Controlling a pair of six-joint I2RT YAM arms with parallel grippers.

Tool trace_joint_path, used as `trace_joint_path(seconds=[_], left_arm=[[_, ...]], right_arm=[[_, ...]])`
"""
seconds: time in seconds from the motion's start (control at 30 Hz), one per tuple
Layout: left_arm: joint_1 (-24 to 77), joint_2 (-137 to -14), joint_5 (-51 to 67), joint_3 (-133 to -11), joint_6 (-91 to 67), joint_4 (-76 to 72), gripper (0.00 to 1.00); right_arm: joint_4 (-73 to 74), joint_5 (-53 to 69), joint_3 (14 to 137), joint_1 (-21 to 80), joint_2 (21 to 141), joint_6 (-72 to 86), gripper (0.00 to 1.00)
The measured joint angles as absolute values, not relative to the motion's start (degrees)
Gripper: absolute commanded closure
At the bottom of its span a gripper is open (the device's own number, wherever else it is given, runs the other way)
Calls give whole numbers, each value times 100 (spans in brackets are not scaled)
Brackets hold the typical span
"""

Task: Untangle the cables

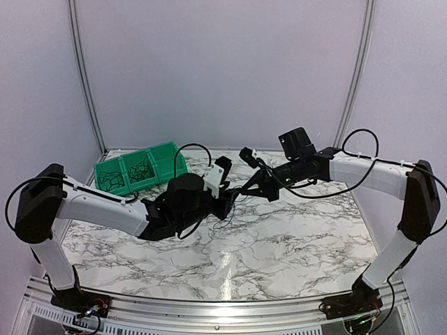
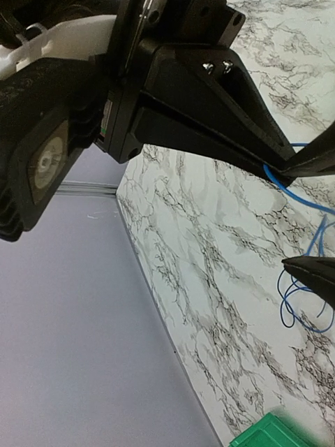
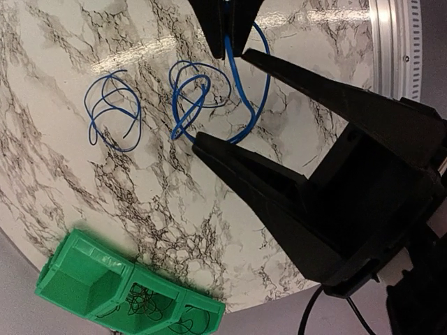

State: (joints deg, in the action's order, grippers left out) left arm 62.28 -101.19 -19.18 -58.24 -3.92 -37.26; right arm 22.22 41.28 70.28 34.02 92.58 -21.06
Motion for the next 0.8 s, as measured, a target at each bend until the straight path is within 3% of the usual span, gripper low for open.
trace_joint_path(seconds=[0.27, 0.5, 0.8], left_arm=[[5881, -10726, -2390, -6125, -668, -4230, 66], [4967, -11358, -2777, -6125, -1256, -4517, 66], [4386, -11196, -3020, -5631, -1409, -4698, 64]], right_arm=[[2333, 4759, 7037, 3387, 8978, -2139, 100], [2626, 5631, 7070, 3387, 8818, -2392, 100], [2904, 6125, 7190, 3328, 8602, -2709, 100]])
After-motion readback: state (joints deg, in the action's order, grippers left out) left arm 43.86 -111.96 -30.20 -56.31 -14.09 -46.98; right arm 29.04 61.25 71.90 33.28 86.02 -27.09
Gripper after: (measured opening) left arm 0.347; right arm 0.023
